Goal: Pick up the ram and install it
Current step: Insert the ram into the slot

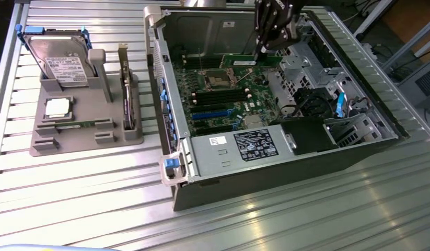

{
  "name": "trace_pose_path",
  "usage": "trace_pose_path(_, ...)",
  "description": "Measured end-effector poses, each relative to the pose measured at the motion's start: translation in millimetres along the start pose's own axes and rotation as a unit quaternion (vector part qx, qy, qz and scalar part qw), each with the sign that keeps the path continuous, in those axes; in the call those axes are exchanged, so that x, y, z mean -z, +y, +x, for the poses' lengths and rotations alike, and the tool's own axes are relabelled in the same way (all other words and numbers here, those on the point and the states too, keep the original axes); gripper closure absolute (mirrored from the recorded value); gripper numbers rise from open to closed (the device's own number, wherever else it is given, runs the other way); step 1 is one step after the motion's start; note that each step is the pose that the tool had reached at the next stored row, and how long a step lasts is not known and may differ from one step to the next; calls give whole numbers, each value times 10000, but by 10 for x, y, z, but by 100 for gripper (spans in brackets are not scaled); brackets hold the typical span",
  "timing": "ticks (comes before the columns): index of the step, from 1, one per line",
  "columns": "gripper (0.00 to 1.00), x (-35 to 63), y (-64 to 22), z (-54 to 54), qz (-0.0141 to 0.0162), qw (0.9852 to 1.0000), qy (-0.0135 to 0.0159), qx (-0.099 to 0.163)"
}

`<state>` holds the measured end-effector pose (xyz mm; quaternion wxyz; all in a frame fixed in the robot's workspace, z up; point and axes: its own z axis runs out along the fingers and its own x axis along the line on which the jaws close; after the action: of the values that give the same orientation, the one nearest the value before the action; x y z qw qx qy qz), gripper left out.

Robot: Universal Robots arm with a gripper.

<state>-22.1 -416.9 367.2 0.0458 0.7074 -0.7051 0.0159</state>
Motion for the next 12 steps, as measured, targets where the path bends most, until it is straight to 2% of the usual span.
trace_pose_path(12, 88, -85, -4, -9, 2, 10000, 1, 23)
